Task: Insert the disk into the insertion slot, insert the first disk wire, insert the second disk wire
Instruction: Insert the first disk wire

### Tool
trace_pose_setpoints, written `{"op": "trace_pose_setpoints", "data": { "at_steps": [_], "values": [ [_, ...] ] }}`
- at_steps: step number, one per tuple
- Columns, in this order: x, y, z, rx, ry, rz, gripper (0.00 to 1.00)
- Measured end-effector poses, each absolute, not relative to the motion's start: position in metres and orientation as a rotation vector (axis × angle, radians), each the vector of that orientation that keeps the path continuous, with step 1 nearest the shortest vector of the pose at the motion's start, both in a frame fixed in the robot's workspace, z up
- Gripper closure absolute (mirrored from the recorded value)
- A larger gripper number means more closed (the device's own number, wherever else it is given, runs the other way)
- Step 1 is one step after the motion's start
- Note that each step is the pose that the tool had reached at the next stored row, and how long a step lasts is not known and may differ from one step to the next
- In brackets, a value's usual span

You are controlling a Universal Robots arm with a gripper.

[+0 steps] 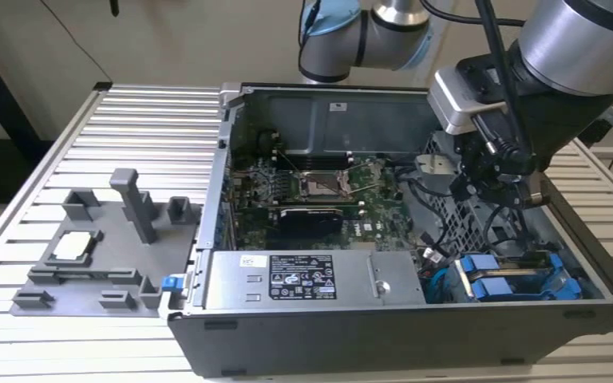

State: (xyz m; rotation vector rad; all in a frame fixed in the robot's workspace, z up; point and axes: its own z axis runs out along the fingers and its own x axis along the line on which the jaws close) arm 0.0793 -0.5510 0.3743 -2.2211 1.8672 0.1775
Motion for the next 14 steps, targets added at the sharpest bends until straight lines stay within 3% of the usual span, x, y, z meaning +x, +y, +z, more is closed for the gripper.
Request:
{"op": "trace_pose_setpoints", "data": {
  "at_steps": [14],
  "values": [
    [0.0794,-0.5507,0.3743,-2.223,1.873,0.184,0.9]
  ]
}}
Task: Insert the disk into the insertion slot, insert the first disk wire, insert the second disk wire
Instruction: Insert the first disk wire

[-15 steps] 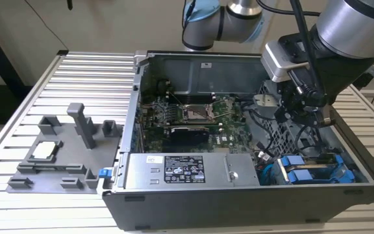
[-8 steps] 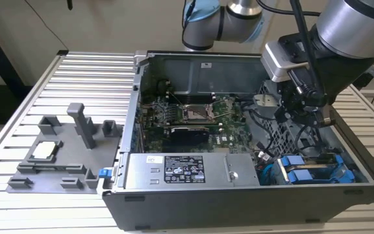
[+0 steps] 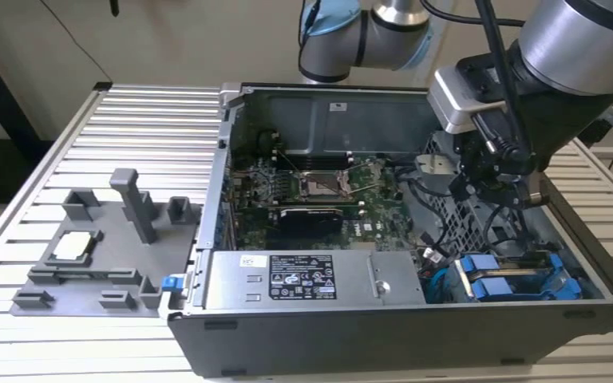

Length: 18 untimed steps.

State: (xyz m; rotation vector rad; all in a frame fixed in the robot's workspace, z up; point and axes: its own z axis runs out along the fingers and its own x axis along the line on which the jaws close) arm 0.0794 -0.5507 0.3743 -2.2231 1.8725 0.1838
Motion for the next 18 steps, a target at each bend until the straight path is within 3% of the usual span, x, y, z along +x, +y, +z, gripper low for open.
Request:
{"op": "trace_pose_setpoints", "data": {
  "at_steps": [2,3,11,12,18],
  "values": [
    [0.0794,-0.5507,0.3743,-2.223,1.872,0.184,0.88],
    [0.0794,-0.5507,0.3743,-2.223,1.872,0.184,0.82],
    [0.0794,-0.5516,0.3761,-2.228,1.868,0.184,0.8],
    [0.0794,-0.5519,0.3761,-2.229,1.867,0.184,0.73],
    [0.0794,-0.552,0.3737,-2.241,1.85,0.187,0.73]
  ]
}}
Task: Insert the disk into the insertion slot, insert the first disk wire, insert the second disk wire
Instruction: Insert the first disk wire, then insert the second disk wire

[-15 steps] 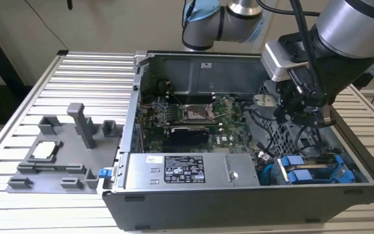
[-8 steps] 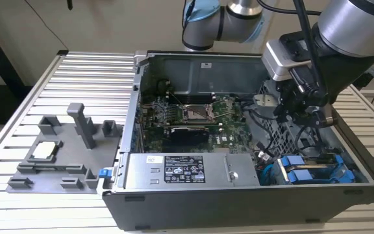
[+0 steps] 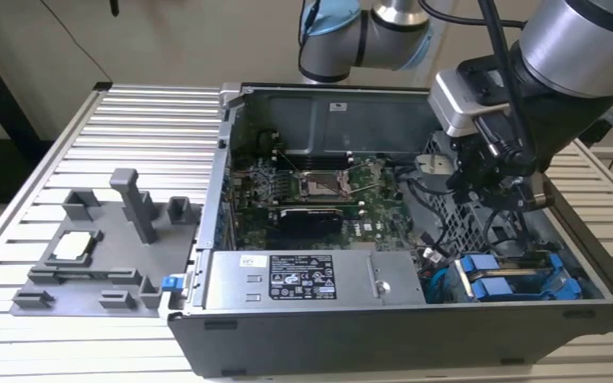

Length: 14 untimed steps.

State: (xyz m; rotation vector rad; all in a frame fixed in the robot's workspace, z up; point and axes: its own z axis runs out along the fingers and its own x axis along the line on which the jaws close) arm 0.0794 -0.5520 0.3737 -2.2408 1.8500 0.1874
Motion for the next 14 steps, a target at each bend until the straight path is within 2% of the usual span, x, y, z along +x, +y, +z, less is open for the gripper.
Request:
{"op": "trace_pose_setpoints", "data": {
  "at_steps": [5,6,9,14],
  "values": [
    [0.0793,-0.5521,0.3737,-2.258,1.806,0.208,0.75],
    [0.0793,-0.5521,0.3737,-2.252,1.796,0.218,0.83],
    [0.0794,-0.5525,0.3736,-2.231,1.772,0.247,0.83],
    [0.0794,-0.5533,0.3737,-2.229,1.769,0.249,0.84]
  ]
}}
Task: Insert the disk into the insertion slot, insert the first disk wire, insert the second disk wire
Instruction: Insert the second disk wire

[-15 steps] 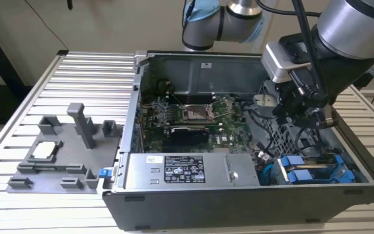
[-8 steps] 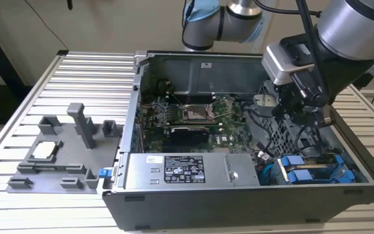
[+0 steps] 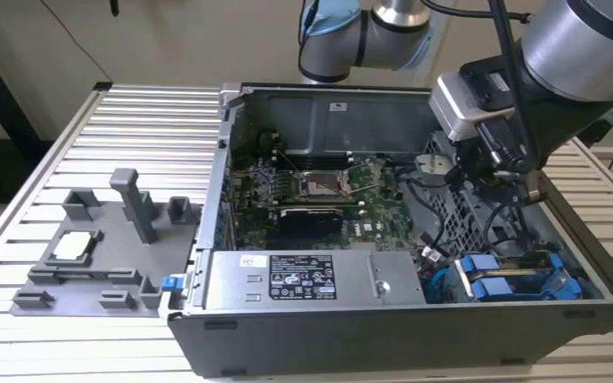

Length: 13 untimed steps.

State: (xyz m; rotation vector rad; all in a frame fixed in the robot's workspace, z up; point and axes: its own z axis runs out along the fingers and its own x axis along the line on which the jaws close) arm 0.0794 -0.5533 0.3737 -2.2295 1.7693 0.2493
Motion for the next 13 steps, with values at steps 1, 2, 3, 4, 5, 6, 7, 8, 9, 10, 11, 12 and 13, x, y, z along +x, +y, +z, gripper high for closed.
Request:
{"op": "trace_pose_setpoints", "data": {
  "at_steps": [1,2,3,4,5,6,7,8,9,10,11,12,13],
  "values": [
    [0.0794,-0.5538,0.3736,-2.23,1.769,0.249,0.84],
    [0.0794,-0.5548,0.3737,-2.23,1.769,0.249,0.84],
    [0.0795,-0.5556,0.3736,-2.233,1.771,0.247,0.84],
    [0.0795,-0.5565,0.3736,-2.243,1.778,0.236,0.84],
    [0.0795,-0.5575,0.3737,-2.253,1.786,0.223,0.84],
    [0.0795,-0.5582,0.3736,-2.265,1.795,0.208,0.84],
    [0.0795,-0.5586,0.3737,-2.277,1.804,0.193,0.84],
    [0.0795,-0.559,0.3736,-2.289,1.813,0.177,0.84],
    [0.0795,-0.5594,0.3736,-2.301,1.822,0.161,0.84],
    [0.0795,-0.5598,0.3737,-2.314,1.831,0.145,0.84],
    [0.0795,-0.56,0.3736,-2.326,1.84,0.129,0.84],
    [0.0796,-0.5601,0.3736,-2.337,1.849,0.113,0.84],
    [0.0796,-0.5601,0.3735,-2.349,1.857,0.096,0.84]
  ]
}}
